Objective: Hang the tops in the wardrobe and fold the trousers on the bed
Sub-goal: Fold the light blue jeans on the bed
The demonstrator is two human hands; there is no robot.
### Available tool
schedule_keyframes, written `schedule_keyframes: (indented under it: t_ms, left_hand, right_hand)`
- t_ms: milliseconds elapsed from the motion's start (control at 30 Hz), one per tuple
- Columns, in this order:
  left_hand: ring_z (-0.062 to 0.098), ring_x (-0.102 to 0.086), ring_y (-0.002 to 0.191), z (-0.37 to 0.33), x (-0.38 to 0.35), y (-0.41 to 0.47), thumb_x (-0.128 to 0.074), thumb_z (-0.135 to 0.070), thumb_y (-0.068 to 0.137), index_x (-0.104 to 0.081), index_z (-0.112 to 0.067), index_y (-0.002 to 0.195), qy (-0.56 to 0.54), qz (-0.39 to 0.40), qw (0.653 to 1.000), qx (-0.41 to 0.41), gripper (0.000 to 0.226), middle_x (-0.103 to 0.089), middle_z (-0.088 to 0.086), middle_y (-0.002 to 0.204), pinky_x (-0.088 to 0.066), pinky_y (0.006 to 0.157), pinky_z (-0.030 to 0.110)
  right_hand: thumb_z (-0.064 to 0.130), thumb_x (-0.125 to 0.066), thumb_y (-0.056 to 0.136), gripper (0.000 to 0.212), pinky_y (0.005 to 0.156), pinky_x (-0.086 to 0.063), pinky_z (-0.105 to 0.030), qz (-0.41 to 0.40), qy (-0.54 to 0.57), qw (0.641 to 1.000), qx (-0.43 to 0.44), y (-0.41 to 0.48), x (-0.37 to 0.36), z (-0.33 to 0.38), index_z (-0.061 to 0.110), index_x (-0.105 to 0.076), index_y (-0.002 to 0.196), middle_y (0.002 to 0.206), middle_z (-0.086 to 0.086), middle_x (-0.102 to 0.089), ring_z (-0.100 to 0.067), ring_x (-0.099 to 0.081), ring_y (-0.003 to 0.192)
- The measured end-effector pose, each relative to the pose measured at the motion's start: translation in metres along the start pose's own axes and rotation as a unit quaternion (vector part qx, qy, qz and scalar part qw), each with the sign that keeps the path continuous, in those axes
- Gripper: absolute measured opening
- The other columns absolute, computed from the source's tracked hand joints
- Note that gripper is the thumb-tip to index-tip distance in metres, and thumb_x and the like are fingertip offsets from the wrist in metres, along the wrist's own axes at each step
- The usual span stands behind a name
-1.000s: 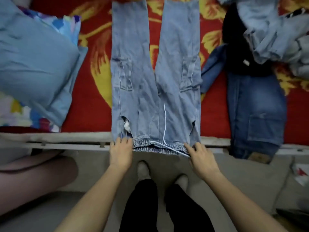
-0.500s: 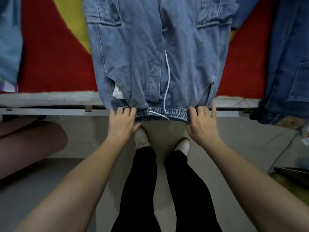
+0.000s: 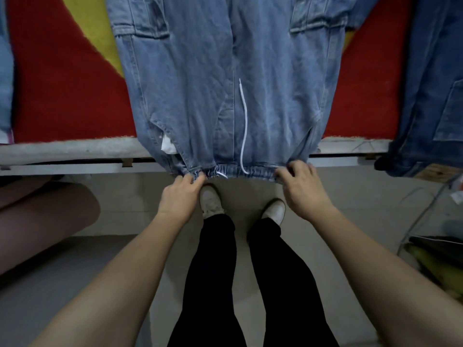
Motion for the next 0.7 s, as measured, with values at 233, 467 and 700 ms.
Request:
schedule_keyframes:
  t_ms: [233,467,700]
  left_hand:
    - [0.038,-0.054,0.083,-0.071,0.054,0.041,-0.059,-0.013,0.081,-0.061,-0.003,0.091,-0.119,-0.156,0.979,-0.048,0.015,-0.056,0.018,0.09,-0.047,0.066,0.048]
    - [0.032,-0.054,0.092,-0.179,0.068,0.075,-0.058,-0.032,0.088,-0.063,-0.01,0.096,-0.225,-0.171,0.956,-0.082,0.023,-0.059,0.01,0.098,-0.044,0.07,0.044]
    - [0.027,-0.041,0.115,-0.21,0.045,0.117,-0.071,-0.035,0.085,-0.055,-0.013,0.12,-0.168,-0.066,0.978,0.103,0.044,-0.046,0.005,0.122,-0.044,0.086,0.04]
  right_hand:
    - [0.03,-0.045,0.1,0.023,0.082,-0.043,-0.038,-0.141,0.249,0.938,-0.194,0.037,0.062,-0.064,0.016,-0.063,0.1,0.103,-0.011,-0.065,-0.03,-0.059,0.096]
    - [0.05,-0.05,0.095,0.041,0.095,-0.045,-0.026,-0.224,0.376,0.851,-0.29,0.077,0.102,-0.135,0.021,-0.06,0.121,0.116,0.006,-0.064,-0.011,-0.06,0.107]
    - [0.034,-0.051,0.1,0.032,0.092,-0.041,-0.031,-0.117,0.238,0.932,-0.248,0.117,0.1,-0.158,0.012,-0.069,0.115,0.121,-0.01,-0.069,-0.028,-0.059,0.115]
Point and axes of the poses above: each hand's wrist, its own y-axis towards the middle knuckle, its own x-axis out of the back of the hand, z = x × y, the point moved 6 cm from there along y, towards the middle knuckle
